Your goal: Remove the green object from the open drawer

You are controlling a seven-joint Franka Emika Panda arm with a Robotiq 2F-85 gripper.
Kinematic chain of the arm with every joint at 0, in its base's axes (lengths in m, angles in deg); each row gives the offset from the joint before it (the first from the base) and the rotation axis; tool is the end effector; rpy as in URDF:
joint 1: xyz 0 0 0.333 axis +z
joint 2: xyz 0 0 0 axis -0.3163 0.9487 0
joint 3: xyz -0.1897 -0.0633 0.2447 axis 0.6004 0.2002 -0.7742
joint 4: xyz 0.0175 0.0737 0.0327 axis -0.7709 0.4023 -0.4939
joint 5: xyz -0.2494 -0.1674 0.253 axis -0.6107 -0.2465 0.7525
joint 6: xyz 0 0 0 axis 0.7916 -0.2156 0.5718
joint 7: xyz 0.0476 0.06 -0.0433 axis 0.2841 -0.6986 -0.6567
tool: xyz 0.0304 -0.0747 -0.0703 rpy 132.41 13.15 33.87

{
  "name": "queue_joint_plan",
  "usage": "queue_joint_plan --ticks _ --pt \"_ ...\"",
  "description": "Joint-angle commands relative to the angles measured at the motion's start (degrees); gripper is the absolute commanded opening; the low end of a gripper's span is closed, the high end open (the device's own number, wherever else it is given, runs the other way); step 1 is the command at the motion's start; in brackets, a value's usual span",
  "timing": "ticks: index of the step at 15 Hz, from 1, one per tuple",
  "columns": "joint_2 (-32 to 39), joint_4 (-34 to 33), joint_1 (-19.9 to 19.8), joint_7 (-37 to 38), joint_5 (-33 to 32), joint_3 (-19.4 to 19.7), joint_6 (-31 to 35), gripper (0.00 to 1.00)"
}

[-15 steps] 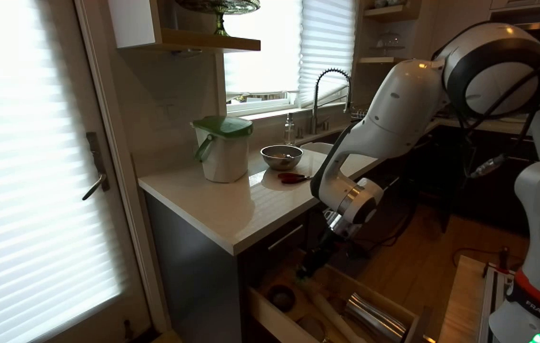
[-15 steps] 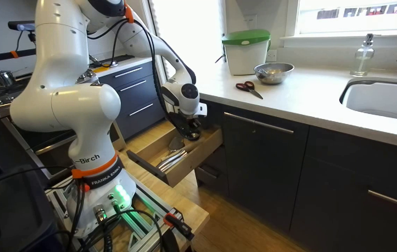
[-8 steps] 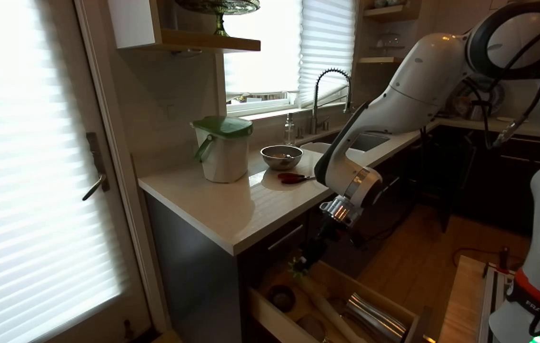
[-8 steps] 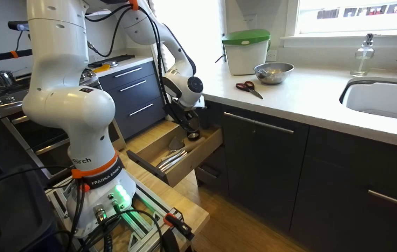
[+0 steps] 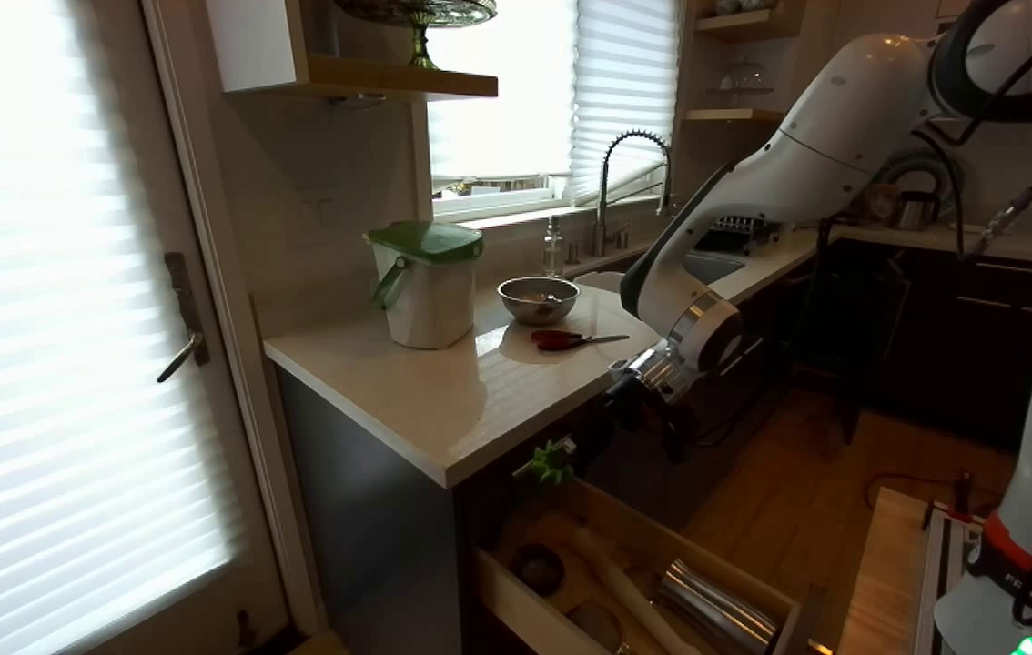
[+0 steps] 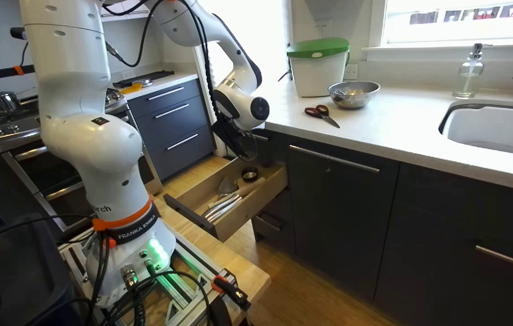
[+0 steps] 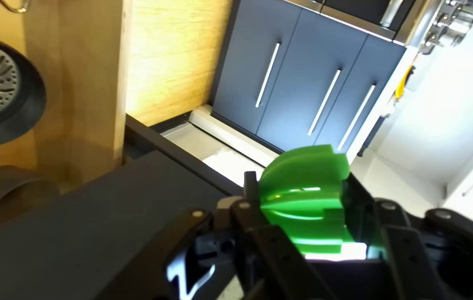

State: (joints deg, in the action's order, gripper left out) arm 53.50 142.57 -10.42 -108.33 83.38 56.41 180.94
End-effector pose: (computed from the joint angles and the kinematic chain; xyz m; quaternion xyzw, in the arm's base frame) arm 0.4596 0.0685 0.1954 -0.8468 -0.0644 -0.1840 0.4949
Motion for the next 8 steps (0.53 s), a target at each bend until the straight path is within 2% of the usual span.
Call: queue_joint_plan --ticks 1,8 --pt "-2.9 2.4 -3.9 -4.6 3.7 -1.5 -5.2 0.24" --pt "-6.0 4.3 -6.3 -14.6 13.9 -1.7 -16.3 0.24"
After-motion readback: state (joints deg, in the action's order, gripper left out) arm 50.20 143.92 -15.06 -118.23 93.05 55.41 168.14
